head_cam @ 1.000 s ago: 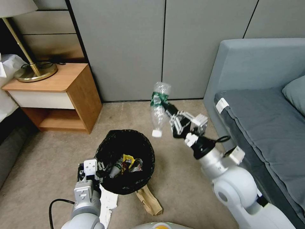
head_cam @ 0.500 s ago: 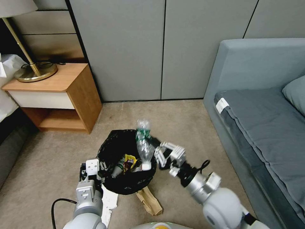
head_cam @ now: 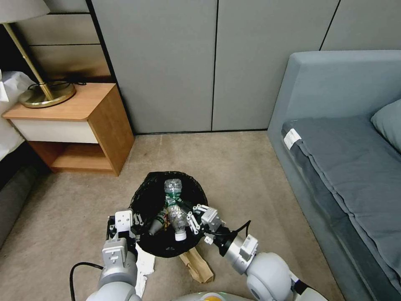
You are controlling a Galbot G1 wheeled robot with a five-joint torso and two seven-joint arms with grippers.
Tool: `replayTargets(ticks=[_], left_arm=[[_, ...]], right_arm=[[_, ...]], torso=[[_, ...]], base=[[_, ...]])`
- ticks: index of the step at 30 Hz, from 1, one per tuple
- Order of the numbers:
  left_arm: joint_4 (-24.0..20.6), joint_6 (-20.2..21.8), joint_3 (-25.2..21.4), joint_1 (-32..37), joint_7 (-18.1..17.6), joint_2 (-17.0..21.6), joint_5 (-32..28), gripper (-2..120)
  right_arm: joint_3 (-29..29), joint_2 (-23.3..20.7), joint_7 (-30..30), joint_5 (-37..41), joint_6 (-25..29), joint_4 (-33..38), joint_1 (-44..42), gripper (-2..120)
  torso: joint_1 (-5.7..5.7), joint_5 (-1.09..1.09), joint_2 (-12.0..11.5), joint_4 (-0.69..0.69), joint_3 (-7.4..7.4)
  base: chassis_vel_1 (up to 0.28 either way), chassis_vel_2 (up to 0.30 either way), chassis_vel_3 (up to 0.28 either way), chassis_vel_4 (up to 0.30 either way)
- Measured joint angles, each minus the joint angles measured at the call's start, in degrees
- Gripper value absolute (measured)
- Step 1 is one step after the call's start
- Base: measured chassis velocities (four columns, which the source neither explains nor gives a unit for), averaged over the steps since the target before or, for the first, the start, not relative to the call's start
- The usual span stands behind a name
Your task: Pick up the trash bin, then pick up the garbage from the floor and place it into the trash bin.
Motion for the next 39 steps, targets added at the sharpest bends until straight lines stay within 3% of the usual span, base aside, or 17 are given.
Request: replayTargets(ticks=[4,5,10,14,17,19,21,22,33,39], left_arm=[[0.13,0.0,0.06,-0.22,0.0,-0.01,0.01,0],[0.16,0.01,0.14,-0.27,0.0,-0.03,0.02,0],[0.28,0.02,0.23,-0.32,0.03,-0.04,0.04,0],[0.29,0.05,0.23,-0.32,0.04,0.06,0.03,0],[0.29,0.06,0.23,-0.32,0.04,0.09,0.03,0],[0.29,0.08,0.23,-0.33,0.05,0.13,0.02,0],[0.29,0.08,0.23,-0.33,0.06,0.13,0.02,0],[0.29,0.11,0.23,-0.37,0.06,0.15,0.02,0],[0.27,0.21,0.07,-0.42,0.1,0.32,-0.17,0],[0.96,0.2,-0.93,-0.68,0.09,0.66,-0.68,0]], right_arm=[[-0.36,-0.26,0.1,-0.55,-0.2,-0.04,-0.13,30],[-0.42,-0.39,0.13,-0.71,-0.24,-0.02,-0.31,39],[-0.41,-0.75,0.21,-0.9,-0.24,0.18,-0.53,52],[-0.04,-1.8,0.27,-1.06,-0.2,0.64,-0.97,73],[0.1,-1.99,0.27,-1.09,-0.18,0.8,-1.06,78],[0.42,-2.34,0.3,-1.13,-0.1,1.3,-1.28,92],[0.47,-2.4,0.3,-1.15,-0.09,1.39,-1.33,92],[0.69,-2.79,0.3,-1.22,-0.04,1.79,-1.54,98],[2.23,-3.74,0.29,-2.15,0.87,3.57,-2.18,100],[7.74,-1.06,3.37,-5.33,3.56,11.81,-3.06,100]], torso=[[0.0,0.0,0.0,0.0,0.0],[0.0,0.0,0.0,0.0,0.0],[0.0,0.0,0.0,0.0,0.0],[0.0,0.0,0.0,0.0,0.0],[0.0,0.0,0.0,0.0,0.0],[0.0,0.0,0.0,0.0,0.0],[0.0,0.0,0.0,0.0,0.0],[0.0,0.0,0.0,0.0,0.0],[0.0,0.01,0.0,0.0,0.0],[0.0,0.0,0.01,0.01,0.0]], base=[[0.0,0.0,0.0,0.0],[0.0,0.0,0.0,0.0],[0.0,0.0,0.0,0.0],[0.0,0.0,0.0,0.0],[0.0,0.0,0.0,0.0],[0.0,0.0,0.0,0.0],[0.0,0.0,0.0,0.0],[0.0,0.0,0.0,0.0],[0.0,0.0,0.0,0.0],[0.0,0.0,0.0,0.0]])
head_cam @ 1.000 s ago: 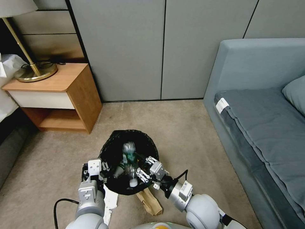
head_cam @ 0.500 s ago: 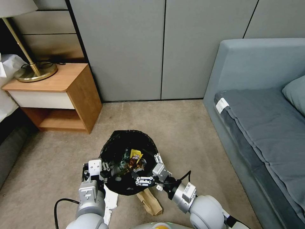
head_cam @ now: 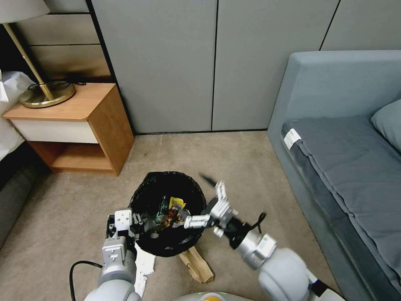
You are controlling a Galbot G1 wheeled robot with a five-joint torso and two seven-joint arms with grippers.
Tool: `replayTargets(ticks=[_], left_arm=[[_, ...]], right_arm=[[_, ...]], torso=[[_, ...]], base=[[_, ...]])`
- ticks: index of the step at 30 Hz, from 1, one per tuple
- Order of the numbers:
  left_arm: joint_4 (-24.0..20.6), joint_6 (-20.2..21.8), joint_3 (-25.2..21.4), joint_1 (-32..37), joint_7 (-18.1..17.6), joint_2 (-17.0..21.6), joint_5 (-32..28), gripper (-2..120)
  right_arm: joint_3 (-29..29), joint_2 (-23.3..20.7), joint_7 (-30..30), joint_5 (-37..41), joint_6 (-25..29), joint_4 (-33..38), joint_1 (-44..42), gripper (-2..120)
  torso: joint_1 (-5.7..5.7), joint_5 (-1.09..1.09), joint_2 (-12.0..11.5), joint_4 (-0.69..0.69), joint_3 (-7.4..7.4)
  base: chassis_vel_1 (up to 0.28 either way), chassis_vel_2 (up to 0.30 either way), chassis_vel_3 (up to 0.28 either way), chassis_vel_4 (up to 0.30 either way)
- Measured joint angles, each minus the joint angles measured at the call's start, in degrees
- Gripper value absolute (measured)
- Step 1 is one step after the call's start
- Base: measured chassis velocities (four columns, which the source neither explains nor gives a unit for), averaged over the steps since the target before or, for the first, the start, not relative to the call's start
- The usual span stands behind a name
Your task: Pick up the trash bin, then pick up the garbage from the floor and place it into the trash bin.
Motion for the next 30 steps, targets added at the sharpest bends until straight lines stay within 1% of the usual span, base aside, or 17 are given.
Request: replayTargets(ticks=[2,3,4,5,7,8,9,11,12,15,18,23,30], left_arm=[[0.02,-0.05,-0.5,0.1,-0.02,0.21,-0.29,0],[0.0,-0.07,-0.91,0.22,-0.04,0.44,-0.58,0],[-0.07,-0.08,-1.14,0.28,-0.04,0.59,-0.72,0],[-0.07,-0.08,-1.14,0.28,-0.04,0.59,-0.72,0],[-0.29,-0.11,-1.49,0.44,-0.04,0.85,-0.89,0],[-0.29,-0.11,-1.49,0.44,-0.04,0.85,-0.89,0],[-0.4,-0.13,-1.82,0.49,-0.04,1.09,-1.13,0],[-0.48,-0.14,-2.13,0.45,-0.06,1.19,-1.48,0],[-0.48,-0.14,-2.13,0.45,-0.06,1.19,-1.48,0],[-0.86,-0.19,-2.44,0.32,-0.35,1.35,-2.61,0],[-1.1,-0.2,-2.46,0.33,-0.53,1.41,-3.08,0],[-1.46,-0.29,-2.47,0.52,-0.6,1.43,-3.38,0],[-1.84,-0.34,-2.51,0.55,-0.63,1.48,-3.5,0]], right_arm=[[4.01,2.06,2.56,-0.77,1.12,3.35,-1.51,100],[7.72,3.42,4.61,-1.34,2.06,5.13,-3.42,100],[9.93,3.97,5.52,-1.67,2.68,5.75,-4.65,100],[9.93,3.97,5.52,-1.67,2.68,5.75,-4.65,100],[14.29,4.82,7.26,-2.4,3.92,6.23,-6.99,100],[14.29,4.82,7.26,-2.4,3.92,6.23,-6.99,100],[17.95,5.11,8.78,-2.94,4.91,6.16,-9.01,100],[20.48,5.18,10.07,-3.06,5.52,5.54,-10.82,100],[20.48,5.18,10.07,-3.06,5.52,5.54,-10.82,100],[22.84,5.2,11.18,-2.98,6.43,3.67,-13.55,100],[23.17,5.22,11.35,-2.85,6.88,2.63,-14.15,100],[22.71,5.4,11.36,-2.28,6.8,1.9,-13.97,100],[20.66,5.25,11.98,-1.0,5.6,1.74,-12.23,100]], torso=[[0.0,0.0,0.0,0.0,0.0],[0.0,0.0,0.0,-0.01,0.0],[0.0,0.0,0.0,0.0,0.0],[0.0,0.0,0.0,0.0,0.0],[0.0,0.0,0.0,-0.02,0.0],[0.0,0.0,0.0,-0.02,0.0],[0.0,0.0,0.0,-0.02,0.0],[0.0,0.01,0.0,-0.01,0.0],[0.0,0.01,0.0,-0.01,0.0],[0.0,0.01,0.0,-0.02,0.0],[-0.01,0.0,0.0,-0.01,0.0],[0.0,0.0,0.0,-0.01,0.0],[0.0,0.0,0.0,-0.01,0.0]], base=[[0.0,0.0,0.0,0.0],[0.0,0.0,0.0,0.0],[0.0,0.0,0.0,0.0],[0.0,0.0,0.0,0.0],[0.0,0.0,0.0,0.0],[0.0,0.0,0.0,0.0],[0.0,0.0,0.0,0.0],[0.0,0.0,0.0,0.0],[0.0,0.0,0.0,0.0],[0.0,0.0,0.0,0.0],[0.0,0.0,0.0,0.0],[0.0,0.0,0.0,0.0],[0.0,0.0,0.0,0.0]])
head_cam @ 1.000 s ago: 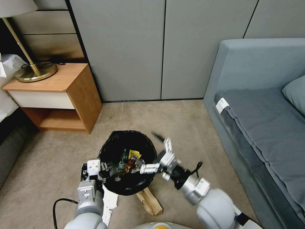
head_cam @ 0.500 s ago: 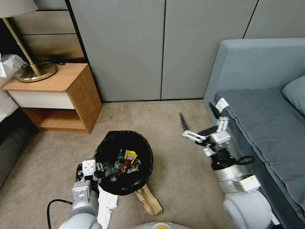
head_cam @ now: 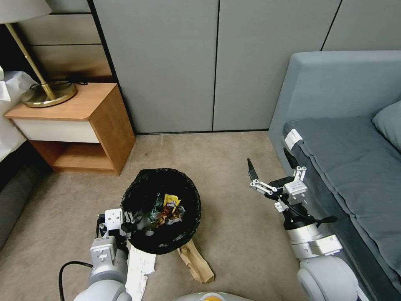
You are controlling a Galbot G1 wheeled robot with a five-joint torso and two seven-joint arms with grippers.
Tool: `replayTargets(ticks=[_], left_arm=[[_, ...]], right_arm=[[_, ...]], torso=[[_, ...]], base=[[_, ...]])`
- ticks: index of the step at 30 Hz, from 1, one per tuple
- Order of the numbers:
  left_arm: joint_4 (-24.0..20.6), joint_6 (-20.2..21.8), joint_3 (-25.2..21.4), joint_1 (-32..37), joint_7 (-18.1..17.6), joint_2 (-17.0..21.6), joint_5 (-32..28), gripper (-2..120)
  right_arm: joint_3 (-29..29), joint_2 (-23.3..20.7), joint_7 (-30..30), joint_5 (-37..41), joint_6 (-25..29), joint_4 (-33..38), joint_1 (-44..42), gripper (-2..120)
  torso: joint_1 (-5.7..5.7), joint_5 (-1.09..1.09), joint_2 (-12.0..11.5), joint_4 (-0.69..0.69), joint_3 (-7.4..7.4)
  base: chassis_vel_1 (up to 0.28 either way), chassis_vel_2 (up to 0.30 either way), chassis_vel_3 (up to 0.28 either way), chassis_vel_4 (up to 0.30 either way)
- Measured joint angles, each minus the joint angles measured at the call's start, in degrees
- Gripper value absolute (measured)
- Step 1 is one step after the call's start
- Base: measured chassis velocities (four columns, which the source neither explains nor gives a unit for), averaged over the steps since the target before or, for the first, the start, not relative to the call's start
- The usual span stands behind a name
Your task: Pick up the trash bin, then pick up the garbage from the floor and place it into the trash bin.
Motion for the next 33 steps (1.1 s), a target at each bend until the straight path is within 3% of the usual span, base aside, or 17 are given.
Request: replayTargets(ticks=[33], left_arm=[[-0.06,0.1,-0.09,-0.18,0.01,-0.23,0.17,0]], right_arm=[[-1.9,0.63,-0.16,2.16,0.22,-1.03,1.66,100]], torso=[[0.0,0.0,0.0,0.0,0.0]], base=[[0.102,0.101,0.105,0.104]])
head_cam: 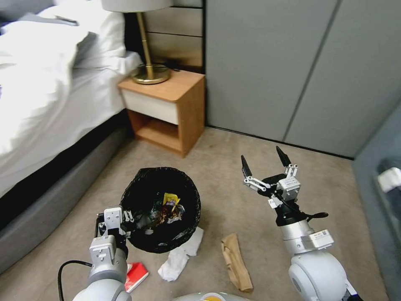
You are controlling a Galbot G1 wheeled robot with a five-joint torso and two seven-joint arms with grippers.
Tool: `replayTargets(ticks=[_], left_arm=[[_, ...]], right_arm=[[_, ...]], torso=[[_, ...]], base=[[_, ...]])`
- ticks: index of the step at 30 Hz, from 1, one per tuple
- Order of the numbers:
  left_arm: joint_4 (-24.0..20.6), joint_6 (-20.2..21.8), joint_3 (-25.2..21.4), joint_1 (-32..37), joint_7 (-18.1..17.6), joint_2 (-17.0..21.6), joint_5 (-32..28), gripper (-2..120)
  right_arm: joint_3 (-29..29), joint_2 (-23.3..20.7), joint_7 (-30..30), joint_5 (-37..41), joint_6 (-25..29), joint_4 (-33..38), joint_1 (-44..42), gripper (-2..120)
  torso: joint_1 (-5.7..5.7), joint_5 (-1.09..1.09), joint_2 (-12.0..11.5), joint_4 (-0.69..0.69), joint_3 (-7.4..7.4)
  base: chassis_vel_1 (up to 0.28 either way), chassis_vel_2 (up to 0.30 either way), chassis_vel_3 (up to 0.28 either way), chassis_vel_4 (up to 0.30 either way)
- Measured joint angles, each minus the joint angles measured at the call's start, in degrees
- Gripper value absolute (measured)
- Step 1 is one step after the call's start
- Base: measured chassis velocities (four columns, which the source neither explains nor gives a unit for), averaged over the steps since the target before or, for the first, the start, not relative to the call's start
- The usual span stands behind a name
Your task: Pick up the trash bin, then pick up the garbage from the floor and place it into the trash bin.
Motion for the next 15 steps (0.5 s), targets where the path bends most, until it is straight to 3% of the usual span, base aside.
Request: replayTargets(ticks=[7,15], left_arm=[[0.0,-0.01,0.11,-0.03,-0.28,-0.11,-0.09,0],[-0.01,-0.01,0.12,-0.16,-0.29,-0.17,-0.1,0]], right_arm=[[0.05,0.27,-0.12,-0.11,0.02,-0.31,0.1,100],[0.08,0.46,-0.52,-0.34,0.03,-0.45,-0.05,100]], torso=[[0.0,0.0,0.0,0.01,0.0],[0.0,0.0,0.0,-0.02,0.0]], base=[[0.092,0.106,0.096,0.093],[0.003,0.002,0.005,0.006]])
